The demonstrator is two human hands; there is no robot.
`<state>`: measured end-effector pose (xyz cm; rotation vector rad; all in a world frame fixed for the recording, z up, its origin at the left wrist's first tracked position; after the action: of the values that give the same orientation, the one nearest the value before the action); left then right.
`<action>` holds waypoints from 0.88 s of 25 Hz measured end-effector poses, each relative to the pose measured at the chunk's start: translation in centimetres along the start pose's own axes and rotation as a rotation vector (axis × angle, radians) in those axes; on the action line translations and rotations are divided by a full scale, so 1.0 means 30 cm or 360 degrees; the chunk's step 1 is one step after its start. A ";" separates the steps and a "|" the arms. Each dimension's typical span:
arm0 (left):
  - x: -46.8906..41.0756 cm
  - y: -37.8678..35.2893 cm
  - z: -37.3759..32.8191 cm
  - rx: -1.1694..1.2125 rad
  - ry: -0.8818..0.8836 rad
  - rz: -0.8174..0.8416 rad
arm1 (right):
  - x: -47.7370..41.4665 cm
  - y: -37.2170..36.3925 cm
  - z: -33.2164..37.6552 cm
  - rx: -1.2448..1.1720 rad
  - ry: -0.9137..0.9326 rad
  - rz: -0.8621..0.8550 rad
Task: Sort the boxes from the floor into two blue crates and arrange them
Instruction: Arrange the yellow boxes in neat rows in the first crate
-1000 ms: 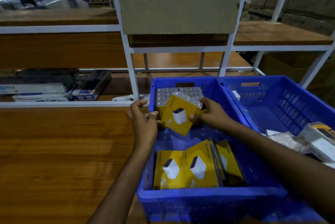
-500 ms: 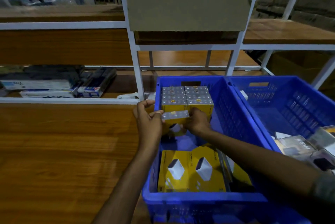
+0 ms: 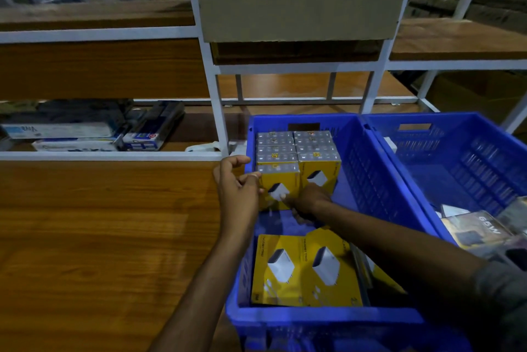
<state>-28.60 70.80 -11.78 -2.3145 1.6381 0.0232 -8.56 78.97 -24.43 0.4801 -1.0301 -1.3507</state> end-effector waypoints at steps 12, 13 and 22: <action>-0.007 -0.013 0.007 -0.0087 -0.0023 0.0105 | -0.025 -0.035 0.111 0.0356 0.0097 0.0058; -0.010 -0.013 0.012 -0.0107 -0.0033 0.0118 | -0.029 -0.019 0.088 0.0391 0.0040 0.0075; -0.013 -0.017 0.023 -0.0194 -0.0097 0.0166 | -0.051 -0.067 0.084 0.0217 0.0114 0.0178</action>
<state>-28.15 71.48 -12.25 -2.2883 1.7703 0.2202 -11.59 80.64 -25.26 0.5604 -1.0782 -1.1610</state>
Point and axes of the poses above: each hand's wrist, its own x-axis away from the middle knuckle, its own y-axis out of the back of the hand, z = x × y, the point moved 7 cm from there along -x, towards the middle knuckle, and after that the axes turned 9 degrees about x, right-handed, at the moved point
